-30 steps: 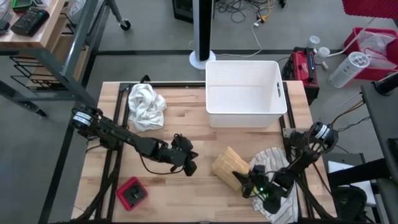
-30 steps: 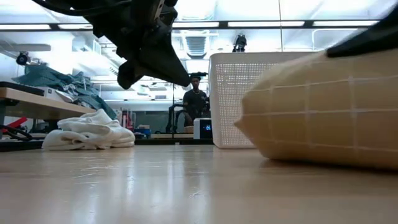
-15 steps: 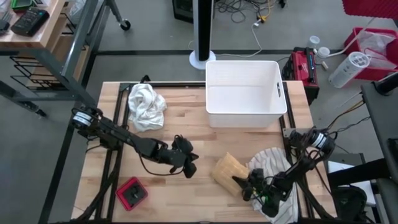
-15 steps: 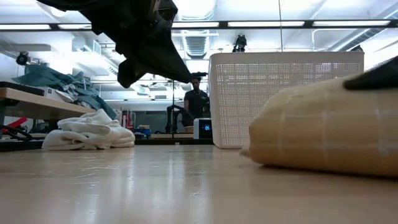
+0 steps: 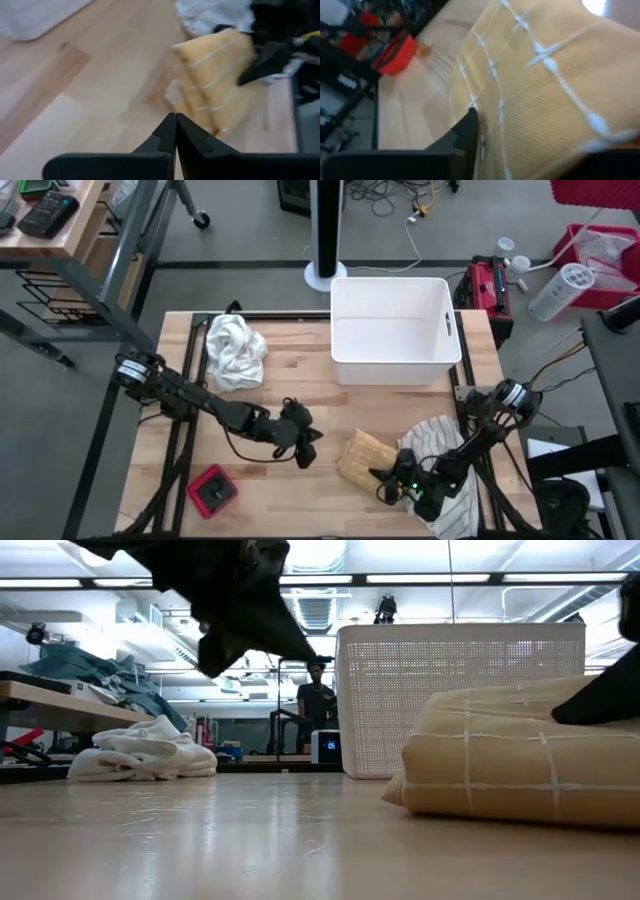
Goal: Fold towel
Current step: Fold the yellow kitchen towel
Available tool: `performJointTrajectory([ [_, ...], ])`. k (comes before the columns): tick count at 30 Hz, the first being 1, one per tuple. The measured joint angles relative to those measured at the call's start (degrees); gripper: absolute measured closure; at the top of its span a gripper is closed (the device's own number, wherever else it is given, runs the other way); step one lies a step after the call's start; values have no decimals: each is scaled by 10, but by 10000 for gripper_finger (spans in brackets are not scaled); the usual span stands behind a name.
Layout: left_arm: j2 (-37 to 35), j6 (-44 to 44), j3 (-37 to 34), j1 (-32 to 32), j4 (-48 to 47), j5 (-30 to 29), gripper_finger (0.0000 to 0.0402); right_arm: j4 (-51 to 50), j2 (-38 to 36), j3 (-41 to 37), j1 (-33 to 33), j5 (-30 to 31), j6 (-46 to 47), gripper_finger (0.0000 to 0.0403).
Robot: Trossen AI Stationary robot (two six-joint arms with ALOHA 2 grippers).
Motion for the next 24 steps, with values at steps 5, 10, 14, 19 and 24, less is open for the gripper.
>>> performJointTrajectory([
  [5,15,23,1,0,59,44,401,-23,-48,-1,-11,-11,-70,268],
  [10,59,63,2,-1,119,42,402,-121,-112,-1,-17,-34,-58,241],
  [14,96,71,18,11,111,33,402,-193,-151,-1,-22,-67,-12,239],
  [19,137,73,37,21,108,40,402,-245,-149,0,-41,-108,36,243],
  [24,150,87,50,21,108,42,402,-166,-118,0,-60,-103,-80,281],
])
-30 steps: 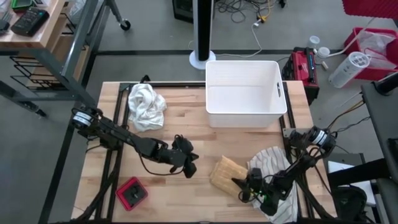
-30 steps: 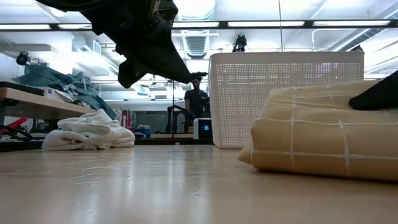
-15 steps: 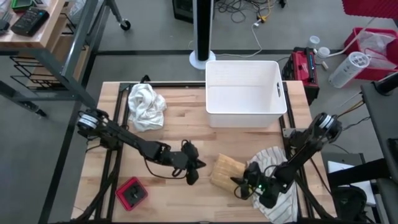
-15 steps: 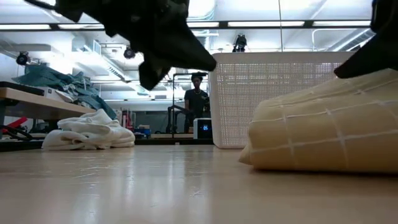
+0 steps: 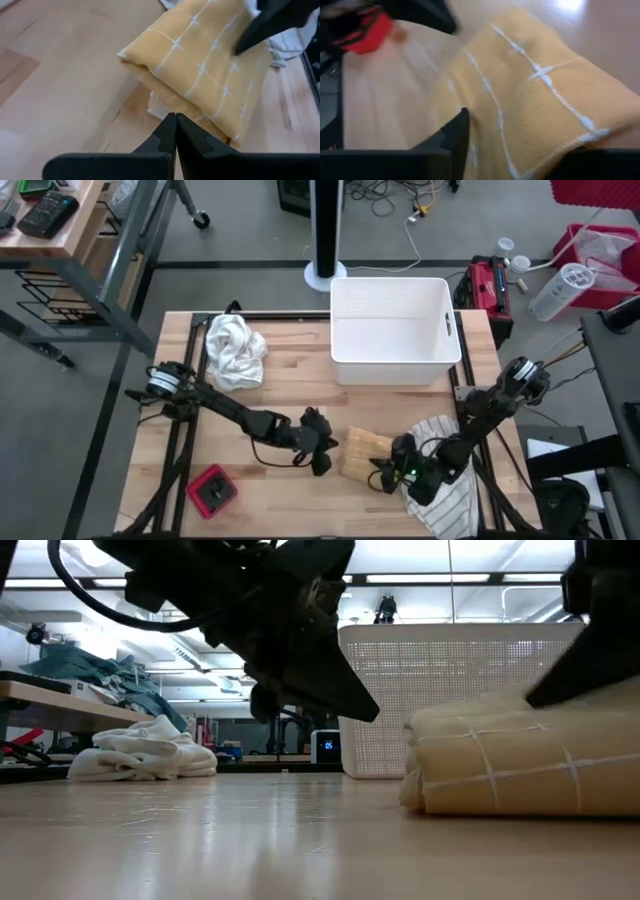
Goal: Fold towel
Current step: Fold the yellow kitchen towel
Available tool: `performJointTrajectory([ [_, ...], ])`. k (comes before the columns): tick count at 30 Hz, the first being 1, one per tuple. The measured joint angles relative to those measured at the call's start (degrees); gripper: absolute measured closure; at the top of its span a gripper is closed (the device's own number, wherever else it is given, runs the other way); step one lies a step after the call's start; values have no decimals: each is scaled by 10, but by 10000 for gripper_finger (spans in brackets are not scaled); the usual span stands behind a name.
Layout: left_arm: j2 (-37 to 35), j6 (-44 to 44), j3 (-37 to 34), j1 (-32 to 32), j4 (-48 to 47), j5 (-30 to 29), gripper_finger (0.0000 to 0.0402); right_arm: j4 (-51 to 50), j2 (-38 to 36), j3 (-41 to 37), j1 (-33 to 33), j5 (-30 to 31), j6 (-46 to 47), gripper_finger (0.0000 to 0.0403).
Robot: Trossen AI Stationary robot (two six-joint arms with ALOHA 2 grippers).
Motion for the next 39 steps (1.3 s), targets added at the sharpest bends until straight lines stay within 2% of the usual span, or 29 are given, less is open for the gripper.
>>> performJointTrajectory([
  [3,-23,-4,9,0,-57,0,402,46,-1,18,0,25,-142,360],
  [5,-59,-19,16,0,-122,-8,402,50,-8,45,0,19,-241,390],
  [7,-100,-24,22,0,-174,-15,402,44,-12,72,-1,-12,-332,389],
  [9,-134,-22,23,0,-216,-16,402,13,-12,100,-10,-62,-385,392],
  [12,-167,0,17,0,-225,-21,402,-54,-8,137,-30,-141,-413,397],
  [15,-183,13,17,-1,-218,-38,402,-89,-2,168,-48,-253,-444,386],
  [18,-181,18,17,-1,-214,-42,402,-111,5,193,-50,-320,-458,355],
  [23,-146,12,17,-9,-193,-34,402,-144,5,228,-23,-331,-471,294],
  [28,-94,8,16,-26,-120,3,402,-227,5,276,2,-351,-419,249],
  [33,-50,8,16,-32,-38,26,402,-286,4,313,27,-350,-406,235],
  [39,-24,23,16,-33,27,58,402,-394,4,331,39,-324,-339,245],
])
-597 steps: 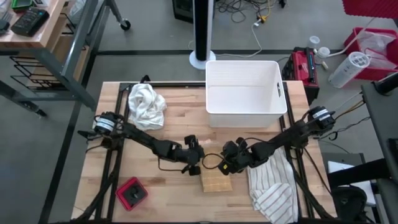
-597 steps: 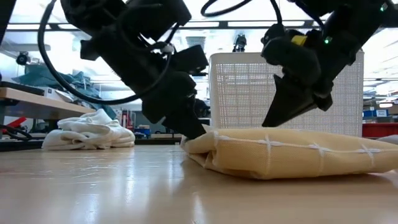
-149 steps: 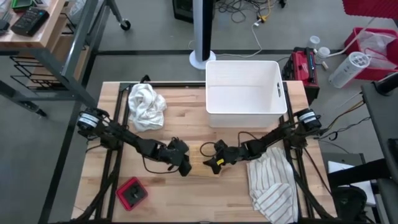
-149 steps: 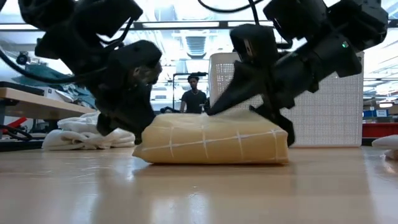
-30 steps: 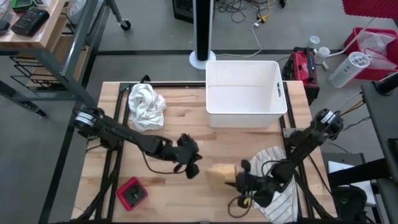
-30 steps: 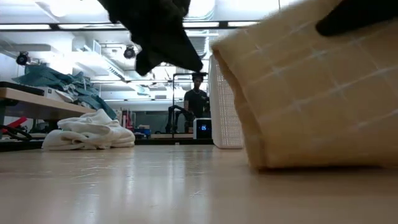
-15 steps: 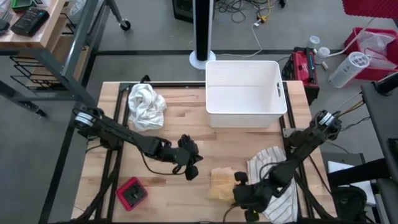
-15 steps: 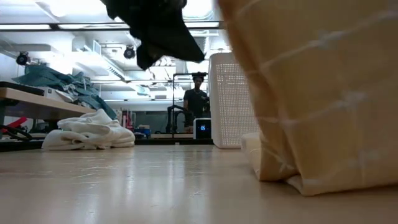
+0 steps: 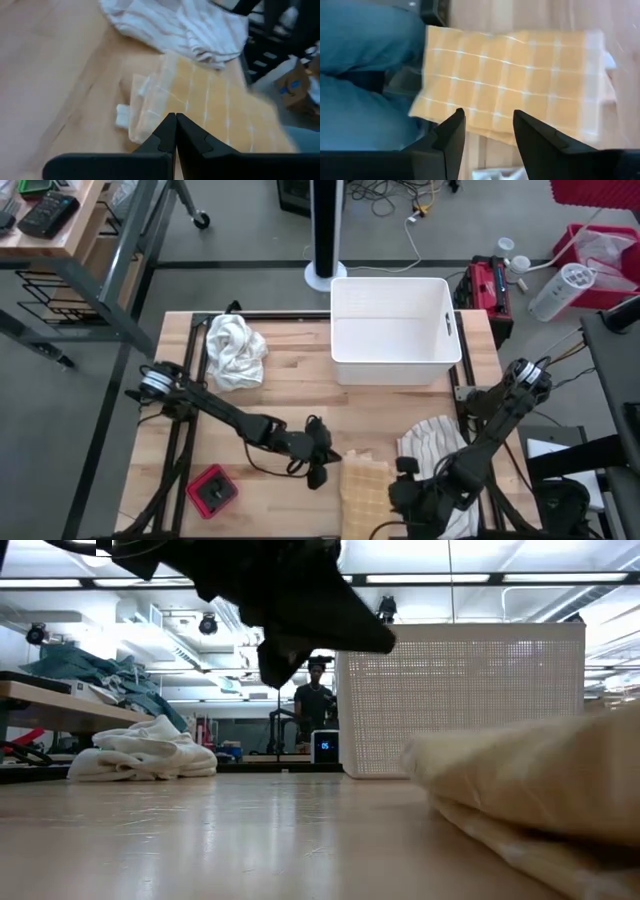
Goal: Fold towel
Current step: Fold the yellow kitchen towel
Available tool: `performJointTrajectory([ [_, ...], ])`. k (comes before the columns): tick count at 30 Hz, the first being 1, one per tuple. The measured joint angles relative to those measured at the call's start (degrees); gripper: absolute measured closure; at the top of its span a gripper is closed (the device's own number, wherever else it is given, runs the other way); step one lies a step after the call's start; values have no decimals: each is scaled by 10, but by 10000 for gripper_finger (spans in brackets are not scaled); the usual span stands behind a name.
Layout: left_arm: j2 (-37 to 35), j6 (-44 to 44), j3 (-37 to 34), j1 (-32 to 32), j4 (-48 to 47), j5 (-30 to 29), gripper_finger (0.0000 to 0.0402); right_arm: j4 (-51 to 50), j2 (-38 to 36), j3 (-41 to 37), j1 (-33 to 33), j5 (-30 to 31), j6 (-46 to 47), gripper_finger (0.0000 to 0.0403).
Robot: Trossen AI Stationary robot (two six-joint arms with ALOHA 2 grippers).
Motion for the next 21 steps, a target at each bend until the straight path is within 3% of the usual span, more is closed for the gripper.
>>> performJointTrajectory([
  [6,13,47,0,-1,20,37,402,36,10,-52,5,94,45,268],
  [12,31,56,0,0,29,37,402,152,42,-140,-3,94,74,319],
  [21,56,70,0,5,60,27,402,199,58,-224,-49,64,154,398],
])
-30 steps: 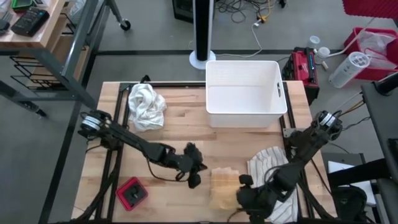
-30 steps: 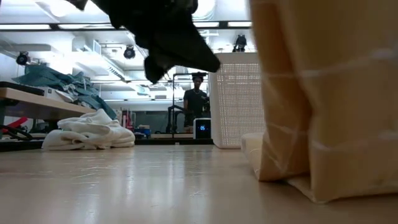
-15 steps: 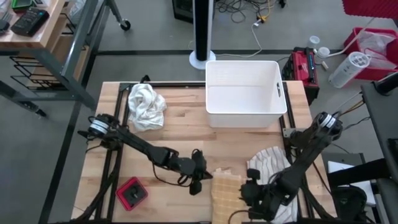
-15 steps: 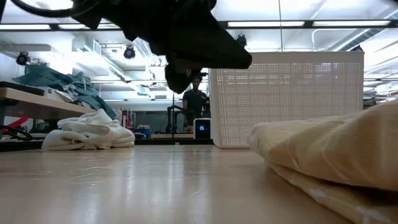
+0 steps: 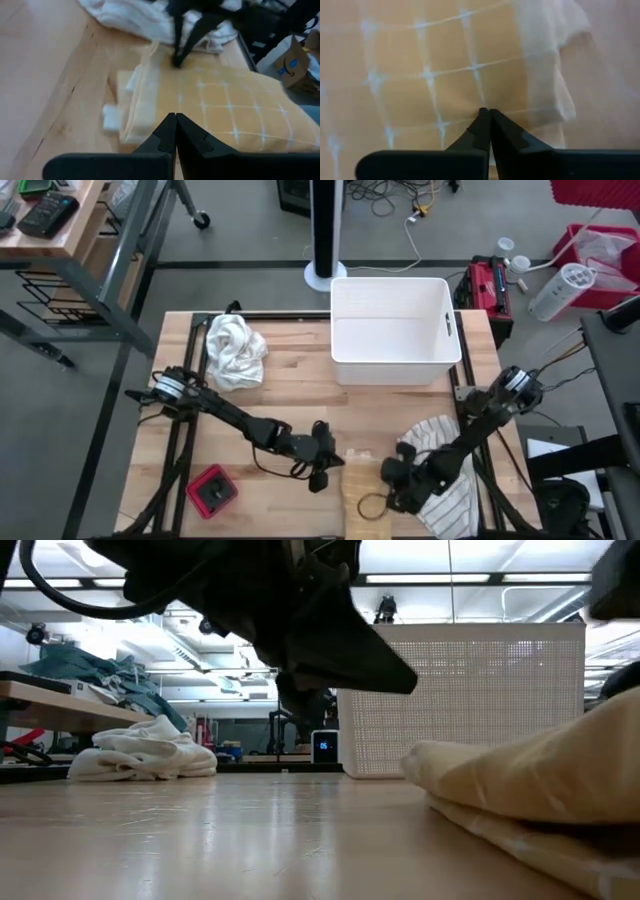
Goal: Fold towel
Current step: Fold the yellow kitchen towel
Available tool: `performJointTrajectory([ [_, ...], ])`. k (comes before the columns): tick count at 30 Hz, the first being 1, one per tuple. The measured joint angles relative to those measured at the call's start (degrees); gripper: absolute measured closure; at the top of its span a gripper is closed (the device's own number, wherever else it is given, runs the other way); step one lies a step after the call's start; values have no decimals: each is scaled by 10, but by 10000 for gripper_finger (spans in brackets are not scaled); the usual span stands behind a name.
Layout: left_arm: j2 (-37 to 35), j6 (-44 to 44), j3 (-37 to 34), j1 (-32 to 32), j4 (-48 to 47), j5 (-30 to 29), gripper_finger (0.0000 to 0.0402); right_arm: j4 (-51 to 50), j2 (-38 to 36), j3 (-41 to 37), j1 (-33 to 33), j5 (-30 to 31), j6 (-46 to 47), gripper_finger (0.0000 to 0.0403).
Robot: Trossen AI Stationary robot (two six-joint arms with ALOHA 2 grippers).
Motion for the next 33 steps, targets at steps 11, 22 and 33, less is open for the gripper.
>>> performJointTrajectory([
  [11,2,59,0,8,20,6,402,-5,-1,5,-111,-26,-126,402],
  [22,45,3,0,21,-27,-14,401,15,-14,39,-245,-20,-382,403],
  [33,44,-94,-1,25,-126,-87,402,19,-152,15,-189,-75,-263,387],
])
